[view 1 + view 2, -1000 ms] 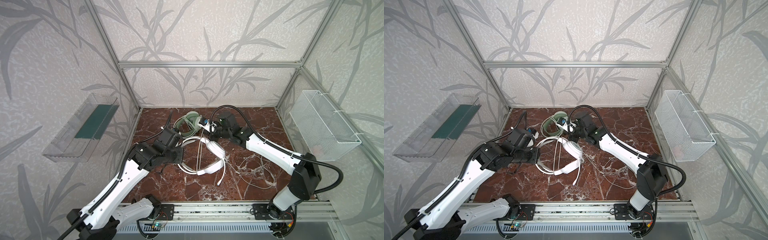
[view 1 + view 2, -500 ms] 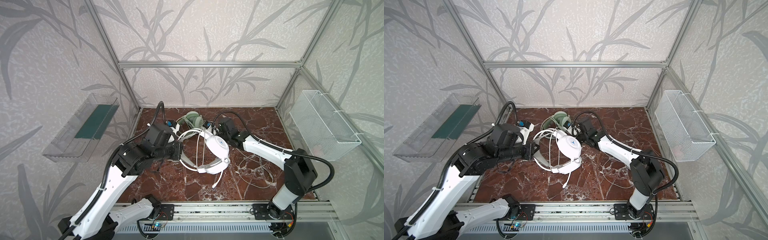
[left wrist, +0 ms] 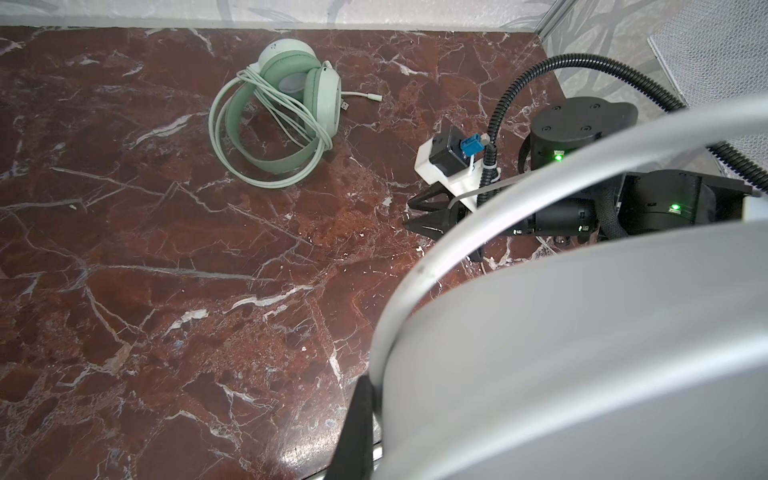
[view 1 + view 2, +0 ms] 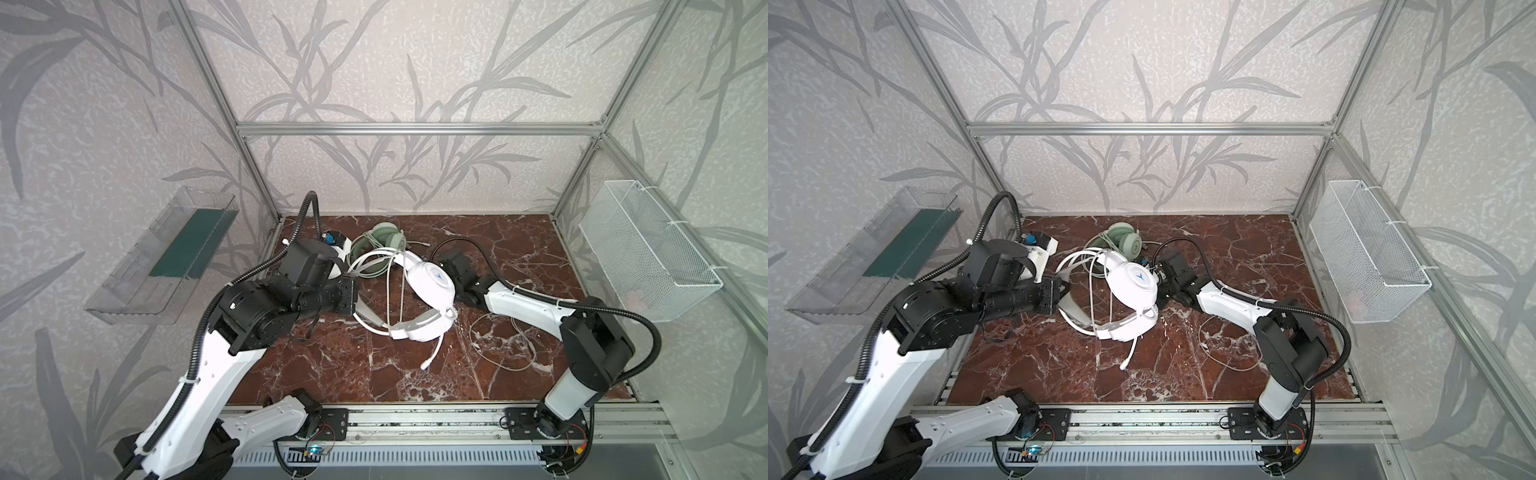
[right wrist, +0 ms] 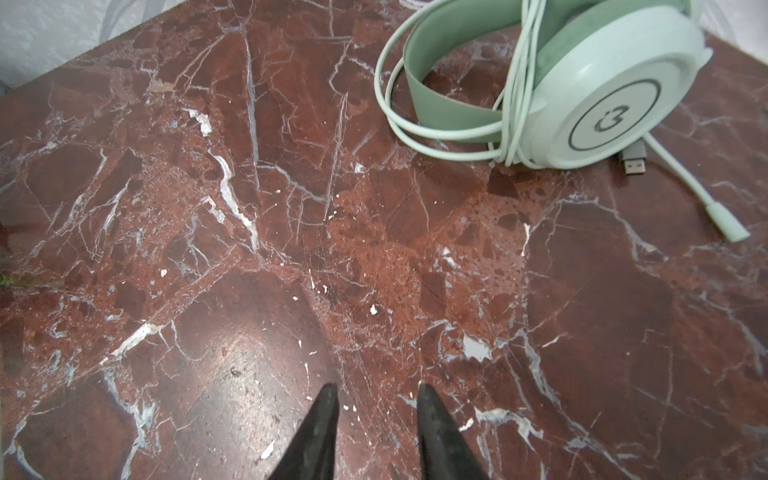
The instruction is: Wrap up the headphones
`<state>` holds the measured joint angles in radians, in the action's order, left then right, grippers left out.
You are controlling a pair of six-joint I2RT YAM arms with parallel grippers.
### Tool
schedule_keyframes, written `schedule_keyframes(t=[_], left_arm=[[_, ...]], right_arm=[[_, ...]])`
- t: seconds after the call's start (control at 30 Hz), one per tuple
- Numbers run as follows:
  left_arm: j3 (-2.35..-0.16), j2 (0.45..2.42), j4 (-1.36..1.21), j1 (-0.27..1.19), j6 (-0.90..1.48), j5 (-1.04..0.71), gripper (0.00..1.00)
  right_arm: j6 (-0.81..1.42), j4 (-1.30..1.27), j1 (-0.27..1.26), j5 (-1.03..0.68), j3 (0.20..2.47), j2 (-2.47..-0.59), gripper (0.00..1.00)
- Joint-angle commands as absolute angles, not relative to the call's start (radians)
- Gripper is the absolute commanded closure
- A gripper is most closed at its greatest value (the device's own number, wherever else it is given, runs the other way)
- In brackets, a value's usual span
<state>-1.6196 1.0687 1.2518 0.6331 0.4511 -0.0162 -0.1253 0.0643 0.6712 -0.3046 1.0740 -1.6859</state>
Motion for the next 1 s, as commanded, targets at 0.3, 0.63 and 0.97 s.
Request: schedule_keyframes(t=[0.3,0.63,0.97], left_arm=[[-1.684,1.081,1.256,0.592,0.440,-0.023,1.00],[-1.688,1.094,1.252,0.570,0.442,-0.021,1.00],[-1.682,1.097,1.250,0.543,0.446,-0.063,1.00]], right_arm=[[0.056,-0.097,0.663,-0.336,0.901,-1.611,0.59],[0.119,-0.170,0.660,-0.347,0.809,-1.543,0.56],[0.120,-0.234,0.640,-0.377,0.766,-1.505,0.50]])
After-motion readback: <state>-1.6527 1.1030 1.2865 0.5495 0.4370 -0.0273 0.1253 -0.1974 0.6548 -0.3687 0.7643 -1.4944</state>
